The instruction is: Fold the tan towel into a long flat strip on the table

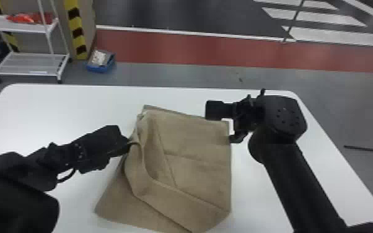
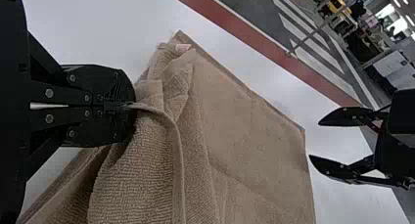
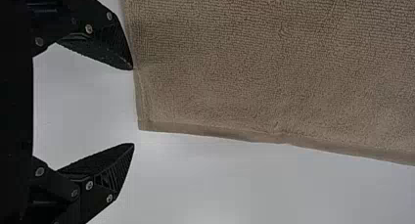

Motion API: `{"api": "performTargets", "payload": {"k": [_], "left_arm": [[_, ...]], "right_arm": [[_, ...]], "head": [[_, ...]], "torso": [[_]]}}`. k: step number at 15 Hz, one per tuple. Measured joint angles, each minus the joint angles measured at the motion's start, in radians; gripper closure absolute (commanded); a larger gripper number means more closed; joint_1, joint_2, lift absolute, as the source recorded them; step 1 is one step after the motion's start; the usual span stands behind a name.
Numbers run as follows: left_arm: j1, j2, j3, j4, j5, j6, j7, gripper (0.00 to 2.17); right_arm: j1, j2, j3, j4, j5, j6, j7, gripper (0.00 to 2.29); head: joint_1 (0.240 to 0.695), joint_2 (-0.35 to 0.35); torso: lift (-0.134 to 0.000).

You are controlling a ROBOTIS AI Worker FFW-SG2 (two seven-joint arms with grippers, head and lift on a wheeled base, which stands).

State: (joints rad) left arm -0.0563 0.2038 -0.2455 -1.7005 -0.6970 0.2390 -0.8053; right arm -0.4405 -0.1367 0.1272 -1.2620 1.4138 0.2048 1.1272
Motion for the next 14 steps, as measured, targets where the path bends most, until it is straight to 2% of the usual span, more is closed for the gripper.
{"api": "performTargets", "payload": {"k": [3, 5, 7, 9, 10, 12, 13, 14], "left_arm": [[-0.020, 0.000, -0.012, 0.026, 0.008, -0.018, 0.002, 2.13], [-0.035, 0.000, -0.026, 0.041, 0.013, -0.027, 0.003, 2.13], [-0.048, -0.001, -0.039, 0.052, 0.016, -0.032, 0.001, 2.13], [-0.055, -0.001, -0.046, 0.058, 0.018, -0.040, -0.001, 2.13], [-0.055, 0.000, -0.047, 0.059, 0.019, -0.044, -0.003, 2.13], [-0.056, 0.001, -0.048, 0.060, 0.019, -0.049, -0.006, 2.13], [-0.056, 0.002, -0.048, 0.061, 0.020, -0.051, -0.007, 2.13], [-0.056, 0.003, -0.048, 0.061, 0.022, -0.052, -0.008, 2.13]], "right_arm": [[-0.011, 0.024, -0.004, 0.048, 0.036, 0.004, 0.016, 0.29], [-0.026, 0.033, -0.013, 0.077, 0.046, 0.019, 0.032, 0.55], [-0.047, 0.040, -0.028, 0.105, 0.047, 0.044, 0.068, 1.05], [-0.055, 0.044, -0.039, 0.113, 0.038, 0.057, 0.102, 1.43], [-0.057, 0.044, -0.043, 0.114, 0.031, 0.065, 0.109, 1.48], [-0.057, 0.045, -0.052, 0.114, 0.023, 0.072, 0.113, 1.41], [-0.056, 0.045, -0.057, 0.113, 0.018, 0.073, 0.111, 1.15], [-0.050, 0.045, -0.062, 0.107, 0.007, 0.075, 0.101, 0.79]], "head": [[0.695, -0.163], [0.695, -0.172], [0.695, -0.180], [0.695, -0.190], [0.695, -0.193], [0.695, -0.195], [0.695, -0.196], [0.695, -0.197]], "torso": [[-0.123], [-0.123], [-0.123], [-0.123], [-0.123], [-0.123], [-0.123], [-0.123]]}}
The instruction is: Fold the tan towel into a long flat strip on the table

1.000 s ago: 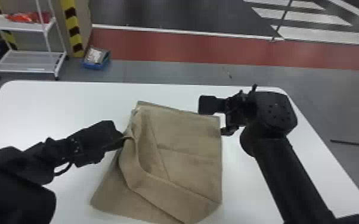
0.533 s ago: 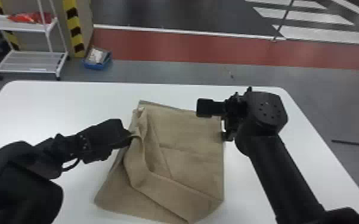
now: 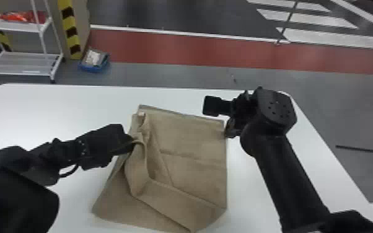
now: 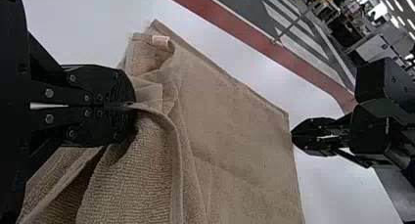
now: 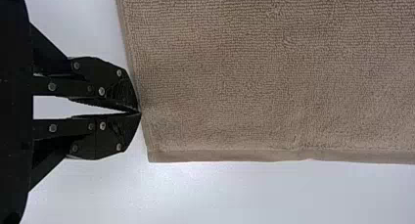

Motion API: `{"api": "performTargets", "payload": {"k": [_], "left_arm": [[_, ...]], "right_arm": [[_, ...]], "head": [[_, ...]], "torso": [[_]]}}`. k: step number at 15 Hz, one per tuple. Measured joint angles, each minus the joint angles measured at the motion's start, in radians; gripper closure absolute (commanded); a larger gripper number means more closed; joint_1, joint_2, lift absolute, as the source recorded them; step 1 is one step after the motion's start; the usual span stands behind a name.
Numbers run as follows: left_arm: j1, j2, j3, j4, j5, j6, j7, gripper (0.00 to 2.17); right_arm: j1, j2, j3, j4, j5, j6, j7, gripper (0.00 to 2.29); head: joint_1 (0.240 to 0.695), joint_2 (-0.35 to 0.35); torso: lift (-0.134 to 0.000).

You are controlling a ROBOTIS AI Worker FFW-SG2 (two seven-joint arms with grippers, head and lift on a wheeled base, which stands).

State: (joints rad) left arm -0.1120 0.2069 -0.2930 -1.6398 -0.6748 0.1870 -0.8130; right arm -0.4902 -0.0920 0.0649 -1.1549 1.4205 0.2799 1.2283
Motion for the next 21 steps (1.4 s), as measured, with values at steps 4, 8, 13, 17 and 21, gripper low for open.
{"api": "performTargets", "payload": {"k": [4, 8, 13, 17, 21], "left_arm": [[0.000, 0.005, 0.000, 0.000, 0.005, -0.001, 0.000, 2.13], [0.000, 0.012, 0.002, -0.001, 0.012, -0.001, 0.000, 2.13], [-0.019, 0.013, -0.012, 0.018, 0.022, -0.002, 0.003, 2.13], [-0.040, 0.012, -0.030, 0.045, 0.029, -0.023, 0.005, 2.13], [-0.041, 0.014, -0.031, 0.046, 0.032, -0.026, 0.005, 2.13]], "right_arm": [[0.031, 0.000, 0.007, -0.080, -0.048, 0.024, -0.003, 0.32], [0.005, 0.022, 0.002, -0.104, -0.107, 0.046, -0.009, 0.26], [-0.021, 0.055, 0.002, -0.022, -0.075, 0.072, -0.021, 0.48], [-0.023, 0.061, 0.002, 0.011, -0.061, 0.081, 0.022, 1.13], [-0.026, 0.060, -0.009, 0.008, -0.075, 0.083, 0.037, 1.42]], "head": [[0.695, -0.185], [0.695, -0.159], [0.695, -0.153], [0.695, -0.162], [0.695, -0.163]], "torso": [[-0.123], [-0.123], [-0.123], [-0.123], [-0.123]]}}
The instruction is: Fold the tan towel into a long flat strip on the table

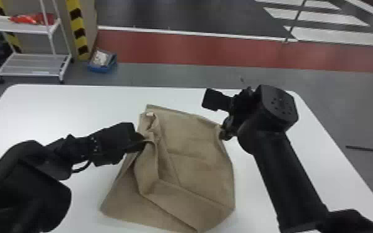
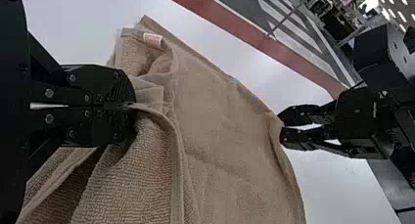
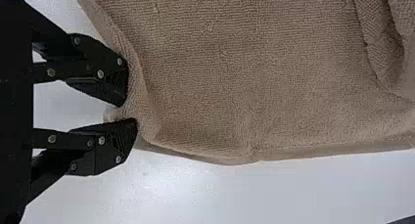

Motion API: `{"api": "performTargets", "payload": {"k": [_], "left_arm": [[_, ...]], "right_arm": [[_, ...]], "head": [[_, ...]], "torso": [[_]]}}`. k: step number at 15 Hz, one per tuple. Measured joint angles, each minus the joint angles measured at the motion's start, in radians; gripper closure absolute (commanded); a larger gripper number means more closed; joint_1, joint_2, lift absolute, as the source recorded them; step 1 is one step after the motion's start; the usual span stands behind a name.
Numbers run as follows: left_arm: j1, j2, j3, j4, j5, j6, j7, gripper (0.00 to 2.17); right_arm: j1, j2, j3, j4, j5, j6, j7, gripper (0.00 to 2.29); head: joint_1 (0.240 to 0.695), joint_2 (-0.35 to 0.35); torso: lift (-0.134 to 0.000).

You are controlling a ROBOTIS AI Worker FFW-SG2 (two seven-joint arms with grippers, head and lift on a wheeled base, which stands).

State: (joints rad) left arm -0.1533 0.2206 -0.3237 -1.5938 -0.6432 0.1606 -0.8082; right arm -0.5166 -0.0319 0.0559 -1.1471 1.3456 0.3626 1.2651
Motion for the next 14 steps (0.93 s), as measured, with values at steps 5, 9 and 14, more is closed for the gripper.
{"api": "performTargets", "payload": {"k": [5, 9, 14], "left_arm": [[0.003, 0.002, 0.015, -0.018, 0.002, 0.001, 0.011, 2.13], [0.013, 0.000, 0.144, -0.101, 0.004, 0.103, 0.043, 2.13], [0.074, 0.002, 0.407, -0.221, 0.014, 0.221, 0.039, 2.13]], "right_arm": [[0.036, -0.037, -0.030, -0.150, -0.070, 0.056, 0.061, 1.42], [0.055, -0.152, -0.059, -0.350, -0.192, 0.224, 0.099, 1.42], [0.156, -0.295, -0.111, -0.525, -0.288, 0.250, 0.099, 1.42]], "head": [[0.695, -0.172], [0.695, -0.171], [0.673, -0.086]], "torso": [[-0.123], [-0.123], [-0.123]]}}
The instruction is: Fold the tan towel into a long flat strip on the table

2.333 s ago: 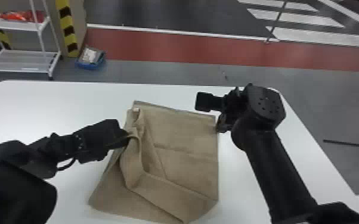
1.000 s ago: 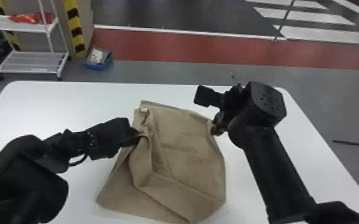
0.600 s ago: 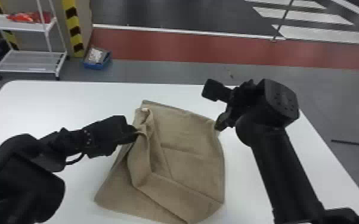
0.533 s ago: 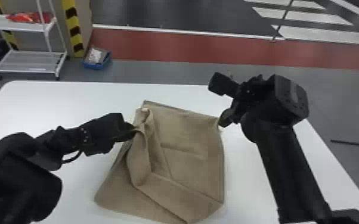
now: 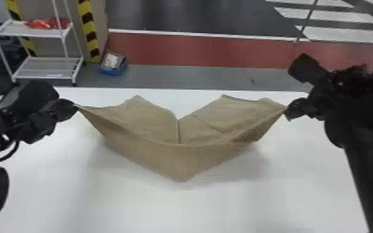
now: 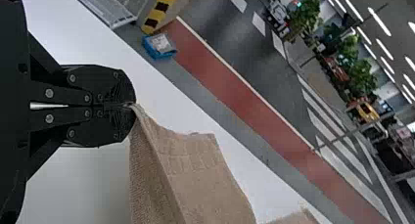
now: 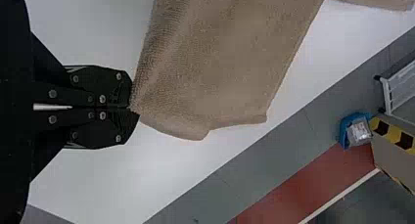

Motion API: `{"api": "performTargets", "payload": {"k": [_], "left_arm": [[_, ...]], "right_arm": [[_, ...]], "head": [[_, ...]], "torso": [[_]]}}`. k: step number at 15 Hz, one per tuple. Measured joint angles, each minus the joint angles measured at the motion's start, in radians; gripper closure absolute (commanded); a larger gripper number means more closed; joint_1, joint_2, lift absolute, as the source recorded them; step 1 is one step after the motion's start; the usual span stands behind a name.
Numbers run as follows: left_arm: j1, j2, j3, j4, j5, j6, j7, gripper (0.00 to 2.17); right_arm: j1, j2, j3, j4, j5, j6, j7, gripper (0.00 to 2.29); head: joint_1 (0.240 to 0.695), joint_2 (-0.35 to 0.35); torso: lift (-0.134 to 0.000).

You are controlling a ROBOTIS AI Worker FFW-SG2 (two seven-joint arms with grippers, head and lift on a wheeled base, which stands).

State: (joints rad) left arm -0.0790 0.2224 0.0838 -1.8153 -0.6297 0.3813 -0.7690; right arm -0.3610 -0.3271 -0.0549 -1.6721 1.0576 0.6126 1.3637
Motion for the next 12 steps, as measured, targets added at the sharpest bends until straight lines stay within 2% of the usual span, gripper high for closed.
{"api": "performTargets", "payload": {"k": [3, 6, 9, 12], "left_arm": [[0.006, 0.003, 0.090, -0.034, 0.004, 0.033, -0.009, 2.13], [0.032, 0.003, 0.129, -0.091, 0.003, 0.079, -0.019, 2.13], [0.073, 0.006, 0.136, -0.114, 0.003, 0.076, -0.027, 2.13], [0.129, 0.012, 0.170, -0.115, 0.001, 0.061, -0.028, 2.13]], "right_arm": [[0.086, -0.066, -0.061, -0.145, -0.074, 0.044, 0.000, 1.42], [0.216, -0.107, -0.118, -0.302, -0.117, 0.070, 0.000, 1.42], [0.370, -0.114, -0.155, -0.442, -0.120, 0.081, 0.000, 1.42], [0.482, -0.101, -0.156, -0.521, -0.106, 0.083, 0.000, 1.42]], "head": [[0.661, -0.070], [0.667, -0.057], [0.695, -0.057], [0.695, -0.028]], "torso": [[-0.123], [-0.123], [-0.123], [-0.123]]}}
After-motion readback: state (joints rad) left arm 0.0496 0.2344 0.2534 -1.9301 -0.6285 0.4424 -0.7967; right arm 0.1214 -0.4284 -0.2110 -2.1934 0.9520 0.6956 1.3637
